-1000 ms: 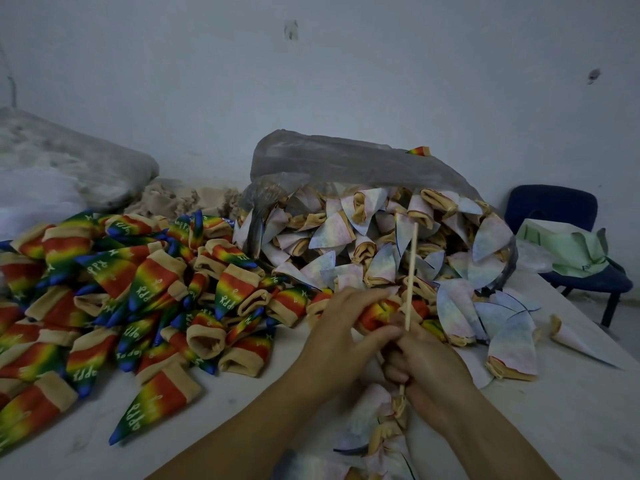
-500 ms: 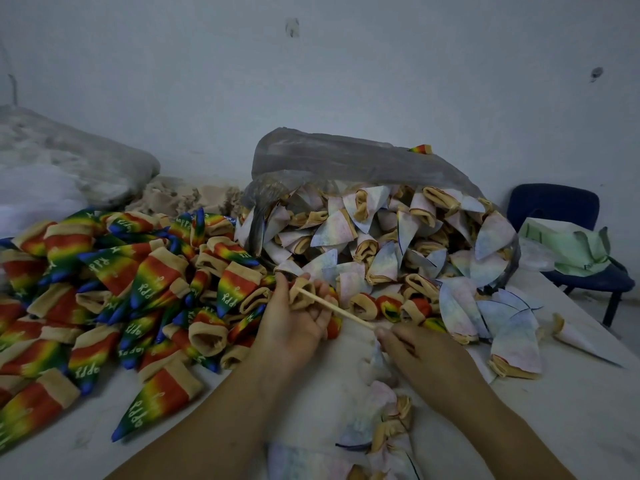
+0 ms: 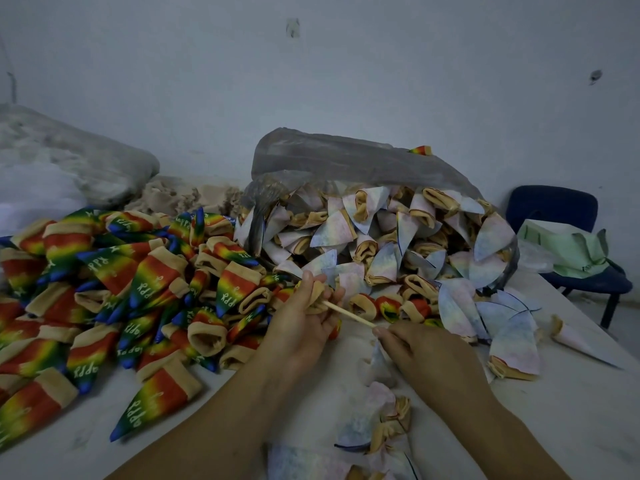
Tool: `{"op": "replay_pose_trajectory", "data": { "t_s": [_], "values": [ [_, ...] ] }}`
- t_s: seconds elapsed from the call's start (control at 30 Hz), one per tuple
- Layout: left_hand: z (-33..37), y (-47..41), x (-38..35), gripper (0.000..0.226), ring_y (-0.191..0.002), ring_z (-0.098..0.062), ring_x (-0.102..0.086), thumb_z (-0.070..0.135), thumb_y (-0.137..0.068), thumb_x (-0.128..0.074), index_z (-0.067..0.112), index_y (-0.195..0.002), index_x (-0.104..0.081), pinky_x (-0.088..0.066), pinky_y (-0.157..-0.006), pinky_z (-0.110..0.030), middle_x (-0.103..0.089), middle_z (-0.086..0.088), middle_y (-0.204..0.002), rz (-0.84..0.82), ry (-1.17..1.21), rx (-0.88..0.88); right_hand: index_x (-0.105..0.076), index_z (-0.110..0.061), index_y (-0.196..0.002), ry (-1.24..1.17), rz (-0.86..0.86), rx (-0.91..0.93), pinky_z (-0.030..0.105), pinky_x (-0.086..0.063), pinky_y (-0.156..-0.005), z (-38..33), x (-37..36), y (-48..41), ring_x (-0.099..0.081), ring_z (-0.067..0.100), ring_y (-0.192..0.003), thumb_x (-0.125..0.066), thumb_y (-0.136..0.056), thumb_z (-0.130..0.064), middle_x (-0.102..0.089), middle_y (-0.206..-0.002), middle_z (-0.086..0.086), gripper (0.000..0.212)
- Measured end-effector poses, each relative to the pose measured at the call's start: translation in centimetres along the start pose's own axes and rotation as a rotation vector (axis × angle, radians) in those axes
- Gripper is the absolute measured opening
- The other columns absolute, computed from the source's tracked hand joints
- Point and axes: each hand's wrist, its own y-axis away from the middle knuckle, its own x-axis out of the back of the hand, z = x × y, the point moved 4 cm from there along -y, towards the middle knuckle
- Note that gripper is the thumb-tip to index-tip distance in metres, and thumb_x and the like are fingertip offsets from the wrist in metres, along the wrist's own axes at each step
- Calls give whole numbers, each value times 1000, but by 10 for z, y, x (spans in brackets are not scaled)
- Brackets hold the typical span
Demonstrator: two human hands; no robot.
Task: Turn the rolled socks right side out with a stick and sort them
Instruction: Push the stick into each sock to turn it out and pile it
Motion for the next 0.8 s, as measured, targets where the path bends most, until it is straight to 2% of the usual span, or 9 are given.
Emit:
{"op": "replay_pose_trajectory", "data": {
  "t_s": [0.1,0.17,0.27,0.33,0.4,0.5,0.6,0.7,0.8],
  "values": [
    [3,5,-5,29,-80,-14,-70,31,-90,-61,10,-70,-63,-50,-86,-31,-56,0,-64,-123,115,91,-58,-26,-66,-4,48,41,20,-23,-42,-5,2,-1,-44,9,-47,-41,-90,-53,-41,-49,-8,40],
    [3,7,-6,32,-79,-13,-68,27,-87,-63,11,-59,-58,-51,-85,-30,-52,1,-60,-160,133,119,-60,-27,-68,2,57,55,18,-21,-42,-9,2,0,-48,10,-49,-34,-89,-56,-52,-53,-6,44],
    [6,7,-8,27,-78,-13,-66,18,-85,-65,10,-61,-57,-55,-78,-30,-49,0,-62,-160,128,101,-61,-29,-70,38,47,66,21,-26,-43,-12,3,1,-50,9,-50,-30,-89,-59,-55,-56,-6,47],
    [10,6,-8,21,-79,-13,-63,14,-85,-65,9,-67,-56,-52,-81,-30,-53,-1,-66,-125,62,41,-62,-28,-67,50,91,79,22,-26,-41,-13,6,0,-48,9,-45,-45,-93,-50,-52,-52,-7,38],
    [13,4,-6,10,-77,-15,-61,8,-90,-61,10,-81,-58,-48,-81,-31,-60,-2,-67,-36,-90,-75,-62,-25,-63,45,154,81,22,-25,-39,-15,11,1,-45,11,-41,-54,-91,-43,-51,-48,-7,34],
    [11,7,-6,13,-77,-21,-58,-3,-94,-52,10,-98,-57,-47,-84,-37,-62,-7,-74,61,-208,-176,-64,-26,-71,23,102,57,24,-31,-46,-17,8,2,-50,10,-50,-46,-92,-46,-56,-57,-7,35],
    [9,7,-10,15,-81,-21,-63,-4,-96,-51,9,-98,-57,-47,-90,-36,-62,-10,-78,77,-126,-150,-63,-29,-84,70,13,-14,25,-36,-55,-17,1,3,-51,8,-63,-31,-95,-54,-60,-71,-7,42],
    [6,9,-14,9,-89,-21,-66,3,-98,-52,5,-91,-57,-50,-89,-31,-55,-5,-67,4,30,-60,-63,-26,-87,65,-15,-48,25,-34,-57,-19,0,2,-49,9,-64,-32,-96,-53,-56,-71,-7,41],
    [6,11,-17,21,-85,-19,-68,18,-102,-47,6,-90,-58,-48,-87,-29,-50,-1,-61,-82,178,18,-66,-25,-86,5,15,-27,23,-32,-55,-21,1,3,-46,7,-60,-38,-96,-49,-56,-68,-7,38]
  ]
}}
